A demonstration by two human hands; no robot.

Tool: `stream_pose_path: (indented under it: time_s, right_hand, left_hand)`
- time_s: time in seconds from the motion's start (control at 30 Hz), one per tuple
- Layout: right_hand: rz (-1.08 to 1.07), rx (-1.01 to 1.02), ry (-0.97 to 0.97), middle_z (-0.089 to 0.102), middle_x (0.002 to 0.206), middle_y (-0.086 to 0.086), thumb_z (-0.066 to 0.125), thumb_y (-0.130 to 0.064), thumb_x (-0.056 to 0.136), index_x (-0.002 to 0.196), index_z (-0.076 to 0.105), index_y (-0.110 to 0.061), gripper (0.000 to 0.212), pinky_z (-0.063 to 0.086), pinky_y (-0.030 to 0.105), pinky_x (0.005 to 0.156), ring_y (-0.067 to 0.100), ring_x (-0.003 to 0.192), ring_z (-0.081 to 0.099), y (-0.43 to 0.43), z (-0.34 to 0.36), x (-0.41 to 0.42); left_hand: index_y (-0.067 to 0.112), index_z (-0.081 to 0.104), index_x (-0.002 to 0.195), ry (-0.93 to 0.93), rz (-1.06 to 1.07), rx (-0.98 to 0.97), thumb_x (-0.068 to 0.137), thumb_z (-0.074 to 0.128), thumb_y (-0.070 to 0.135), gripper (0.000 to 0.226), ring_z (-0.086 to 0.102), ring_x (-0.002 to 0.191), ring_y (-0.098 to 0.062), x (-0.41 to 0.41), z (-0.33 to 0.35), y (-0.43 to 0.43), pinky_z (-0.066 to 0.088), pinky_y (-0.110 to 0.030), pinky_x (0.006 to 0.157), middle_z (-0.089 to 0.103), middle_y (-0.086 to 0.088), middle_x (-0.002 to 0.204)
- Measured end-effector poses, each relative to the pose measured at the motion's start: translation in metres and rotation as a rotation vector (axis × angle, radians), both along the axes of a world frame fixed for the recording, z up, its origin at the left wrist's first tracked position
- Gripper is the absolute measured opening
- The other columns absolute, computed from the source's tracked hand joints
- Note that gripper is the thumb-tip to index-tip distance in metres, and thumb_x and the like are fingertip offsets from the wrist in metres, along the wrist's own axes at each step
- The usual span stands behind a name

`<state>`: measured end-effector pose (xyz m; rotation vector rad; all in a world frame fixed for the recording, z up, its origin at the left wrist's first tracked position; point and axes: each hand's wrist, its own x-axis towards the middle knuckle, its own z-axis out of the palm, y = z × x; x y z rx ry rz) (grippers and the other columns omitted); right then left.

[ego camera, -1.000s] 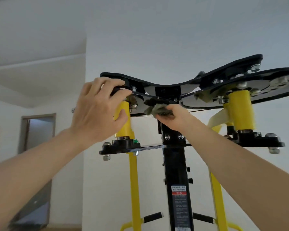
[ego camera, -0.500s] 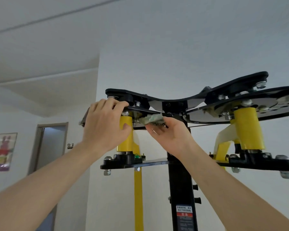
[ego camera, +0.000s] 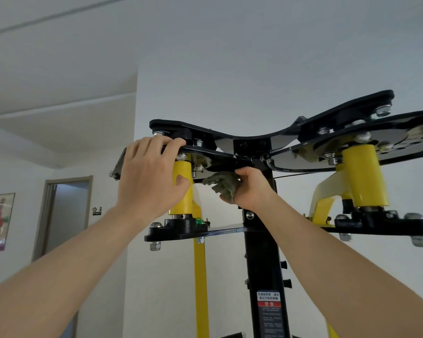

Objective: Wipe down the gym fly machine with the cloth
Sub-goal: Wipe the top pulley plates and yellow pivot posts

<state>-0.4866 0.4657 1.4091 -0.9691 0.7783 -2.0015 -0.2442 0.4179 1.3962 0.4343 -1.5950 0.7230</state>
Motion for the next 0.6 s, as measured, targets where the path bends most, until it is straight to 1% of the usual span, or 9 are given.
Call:
stream_pose_path:
  time_s: [0.07,0.17,0.23,0.3,0.4,0.43,0.47,0.5,0.6]
  right_hand:
    - [0.008,0.043,0.047,0.062,0.119,0.023,0.043,-0.012,0.100,0.121,0.056,0.000,0.028,0.050,0.051,0.096,0.042,0.114,0.059,-0.003,-0.002,0.002]
    - [-0.115,0.113,0.253,0.059,0.132,0.025,0.041,-0.003,0.103,0.136,0.054,-0.009,0.036,0.055,0.049,0.082,0.041,0.111,0.061,-0.006,-0.006,0.001]
    - [-0.248,0.157,0.442,0.062,0.130,0.025,0.045,0.004,0.101,0.137,0.058,-0.013,0.043,0.056,0.052,0.090,0.039,0.109,0.064,-0.005,-0.007,-0.004]
    - [-0.352,0.254,0.706,0.068,0.121,0.022,0.051,0.004,0.098,0.135,0.063,-0.014,0.043,0.054,0.052,0.098,0.037,0.107,0.068,0.001,-0.009,-0.008]
    - [-0.504,0.428,1.295,0.072,0.115,0.011,0.062,-0.003,0.093,0.132,0.066,-0.018,0.042,0.056,0.046,0.097,0.032,0.108,0.069,0.016,-0.003,-0.014]
    - [-0.527,0.458,1.446,0.073,0.114,0.008,0.066,-0.004,0.091,0.131,0.067,-0.018,0.042,0.058,0.044,0.095,0.029,0.105,0.070,0.019,0.000,-0.014]
    - [-0.532,0.454,1.518,0.074,0.112,0.006,0.069,-0.003,0.089,0.128,0.069,-0.017,0.042,0.059,0.041,0.092,0.025,0.102,0.071,0.022,0.003,-0.012]
    - [-0.546,0.418,1.527,0.076,0.108,0.006,0.071,-0.002,0.086,0.124,0.072,-0.015,0.040,0.060,0.041,0.090,0.024,0.099,0.072,0.024,0.006,-0.010]
    - [-0.657,0.244,1.482,0.078,0.097,0.010,0.077,-0.001,0.082,0.111,0.077,-0.011,0.030,0.060,0.044,0.090,0.032,0.094,0.073,0.028,0.014,-0.005]
  left_hand:
    - [0.017,0.058,0.133,0.010,-0.005,-0.022,0.073,0.066,0.026,0.060,0.053,0.114,-0.030,-0.001,0.000,-0.003,0.037,-0.044,0.104,0.060,-0.006,0.120]
    - [0.018,0.058,0.133,0.014,-0.013,-0.031,0.074,0.057,0.032,0.060,0.053,0.114,-0.030,-0.002,-0.001,-0.004,0.036,-0.045,0.103,0.059,-0.005,0.120]
    - [0.018,0.057,0.133,0.019,-0.017,-0.033,0.074,0.054,0.034,0.061,0.053,0.114,-0.030,-0.003,0.000,-0.005,0.037,-0.045,0.103,0.058,-0.005,0.120]
    - [0.018,0.057,0.133,0.030,-0.025,-0.037,0.074,0.053,0.034,0.061,0.052,0.113,-0.030,-0.004,0.000,-0.007,0.037,-0.046,0.103,0.058,-0.006,0.119]
    - [0.018,0.057,0.132,0.050,-0.040,-0.048,0.073,0.055,0.033,0.060,0.051,0.112,-0.032,-0.007,0.000,-0.008,0.037,-0.047,0.102,0.057,-0.007,0.117]
    - [0.018,0.057,0.131,0.057,-0.040,-0.050,0.073,0.056,0.032,0.060,0.051,0.112,-0.032,-0.008,0.000,-0.009,0.037,-0.047,0.101,0.057,-0.007,0.117]
    - [0.018,0.057,0.131,0.062,-0.038,-0.053,0.073,0.057,0.032,0.060,0.051,0.111,-0.032,-0.009,0.000,-0.009,0.037,-0.047,0.101,0.057,-0.007,0.117]
    - [0.018,0.057,0.131,0.066,-0.037,-0.056,0.073,0.057,0.032,0.060,0.051,0.111,-0.032,-0.010,0.000,-0.009,0.037,-0.047,0.100,0.056,-0.008,0.116]
    - [0.016,0.057,0.131,0.077,-0.040,-0.068,0.073,0.056,0.031,0.060,0.051,0.110,-0.033,-0.010,-0.001,-0.010,0.037,-0.047,0.099,0.057,-0.008,0.116]
